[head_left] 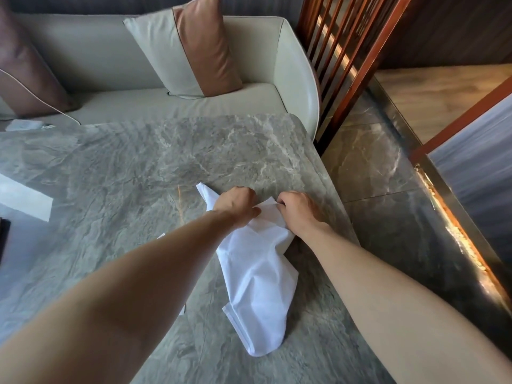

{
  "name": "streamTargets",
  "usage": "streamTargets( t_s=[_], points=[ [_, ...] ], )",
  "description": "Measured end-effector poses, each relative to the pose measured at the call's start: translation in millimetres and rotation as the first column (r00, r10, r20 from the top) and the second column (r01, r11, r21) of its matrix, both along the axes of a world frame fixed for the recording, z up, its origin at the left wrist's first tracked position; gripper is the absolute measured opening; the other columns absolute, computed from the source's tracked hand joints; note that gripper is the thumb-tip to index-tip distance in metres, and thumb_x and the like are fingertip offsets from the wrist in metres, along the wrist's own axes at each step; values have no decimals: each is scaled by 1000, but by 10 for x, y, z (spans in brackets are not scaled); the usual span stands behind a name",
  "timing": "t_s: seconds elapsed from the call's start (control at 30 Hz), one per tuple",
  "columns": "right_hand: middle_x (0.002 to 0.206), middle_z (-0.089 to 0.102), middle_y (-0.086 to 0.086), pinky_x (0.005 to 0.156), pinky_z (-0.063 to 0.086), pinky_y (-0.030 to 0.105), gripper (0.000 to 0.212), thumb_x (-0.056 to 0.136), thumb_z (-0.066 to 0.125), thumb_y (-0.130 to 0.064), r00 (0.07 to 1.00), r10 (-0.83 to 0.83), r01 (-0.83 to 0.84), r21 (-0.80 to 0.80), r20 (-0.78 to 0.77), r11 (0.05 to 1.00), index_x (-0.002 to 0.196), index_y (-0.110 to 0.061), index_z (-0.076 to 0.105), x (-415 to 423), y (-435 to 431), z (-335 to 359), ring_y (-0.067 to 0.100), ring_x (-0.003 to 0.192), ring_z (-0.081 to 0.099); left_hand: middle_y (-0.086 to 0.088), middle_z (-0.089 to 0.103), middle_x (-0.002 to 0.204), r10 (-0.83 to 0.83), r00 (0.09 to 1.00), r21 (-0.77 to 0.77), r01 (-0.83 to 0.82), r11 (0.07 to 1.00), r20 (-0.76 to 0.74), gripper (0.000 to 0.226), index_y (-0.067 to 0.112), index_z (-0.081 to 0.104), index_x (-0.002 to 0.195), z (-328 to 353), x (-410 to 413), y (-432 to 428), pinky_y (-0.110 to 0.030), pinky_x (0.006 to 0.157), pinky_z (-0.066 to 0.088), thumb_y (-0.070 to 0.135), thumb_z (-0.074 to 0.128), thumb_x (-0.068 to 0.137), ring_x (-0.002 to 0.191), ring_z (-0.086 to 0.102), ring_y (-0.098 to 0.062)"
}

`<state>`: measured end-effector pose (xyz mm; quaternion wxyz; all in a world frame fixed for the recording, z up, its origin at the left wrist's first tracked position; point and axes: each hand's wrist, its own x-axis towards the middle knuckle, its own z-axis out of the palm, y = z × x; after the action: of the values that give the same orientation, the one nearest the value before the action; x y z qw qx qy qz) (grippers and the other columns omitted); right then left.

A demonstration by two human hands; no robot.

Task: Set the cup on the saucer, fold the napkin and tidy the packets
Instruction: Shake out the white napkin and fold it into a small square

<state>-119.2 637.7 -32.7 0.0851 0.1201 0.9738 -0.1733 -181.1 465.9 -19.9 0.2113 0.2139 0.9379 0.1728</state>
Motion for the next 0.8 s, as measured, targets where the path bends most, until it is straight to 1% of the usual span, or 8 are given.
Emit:
streamTargets(
  t_s=[0.17, 0.23, 0.3, 0.43, 0.5, 0.57, 0.67, 0.8],
  points=[
    [77, 60, 4, 60, 46, 38, 18, 99, 47, -24, 997, -3, -2, -81, -72, 997, 81, -22, 43, 130, -40, 190, 28, 71, 57, -8, 72, 91, -8, 1000, 28, 9, 1000, -29, 23, 16, 70, 83, 134, 93, -75, -36, 71, 49, 30, 55, 94, 89, 66, -32],
    [74, 56, 2, 55, 35, 34, 17, 102, 45, -24, 993, 16, -29, -111, -117, 993, 85, -25, 39, 179, -64, 382, 28, 67, 53, -6, 72, 86, 10, 998, 78, -6, 997, -55, 26, 17, 66, 78, 240, 163, -152, -34, 61, 41, 26, 48, 95, 86, 65, -31],
    [74, 53, 1, 57, 30, 33, 16, 102, 44, -22, 986, 40, -61, -126, -163, 990, 88, -26, 37, 210, -114, 612, 28, 67, 50, -5, 70, 83, 55, 993, 162, -38, 986, -101, 23, 18, 59, 78, 382, 247, -251, -34, 57, 32, 25, 46, 96, 82, 64, -31],
    [79, 55, 5, 57, 39, 39, 13, 99, 45, -13, 943, 117, -153, -96, -313, 984, 87, -17, 41, 281, -248, 1107, 30, 71, 50, -1, 63, 71, 166, 977, 354, -110, 929, -132, 15, 18, 52, 90, 818, 412, -492, -39, 68, 29, 24, 43, 100, 74, 59, -31],
    [82, 55, 3, 61, 46, 43, 12, 98, 44, -12, 910, 160, -199, -65, -383, 978, 87, -16, 43, 311, -310, 1361, 27, 75, 49, 3, 59, 69, 179, 974, 444, -100, 891, -142, 12, 18, 50, 91, 1099, 475, -659, -42, 70, 40, 21, 43, 101, 69, 56, -28],
    [83, 53, -2, 66, 48, 49, 12, 96, 43, -11, 870, 179, -232, -60, -460, 971, 86, -18, 43, 326, -361, 1614, 27, 78, 49, 1, 61, 74, 166, 970, 509, -55, 859, -176, 10, 13, 52, 93, 1401, 537, -844, -39, 65, 43, 17, 47, 101, 69, 55, -27],
    [86, 55, 0, 70, 48, 48, 10, 95, 37, -16, 789, 196, -276, -51, -582, 960, 89, -19, 45, 342, -431, 2012, 27, 82, 51, 4, 63, 78, 112, 965, 506, 25, 862, -239, 13, 11, 60, 95, 1855, 633, -1109, -27, 62, 35, 18, 51, 102, 69, 53, -17],
    [96, 60, 4, 73, 49, 43, 14, 98, 32, -28, 711, 208, -312, -36, -672, 949, 97, -25, 46, 358, -544, 2551, 22, 87, 54, -3, 64, 75, 10, 949, 400, 124, 908, -316, 21, 9, 62, 92, 2338, 780, -1491, -29, 60, 39, 24, 53, 103, 66, 53, -20]
  ],
)
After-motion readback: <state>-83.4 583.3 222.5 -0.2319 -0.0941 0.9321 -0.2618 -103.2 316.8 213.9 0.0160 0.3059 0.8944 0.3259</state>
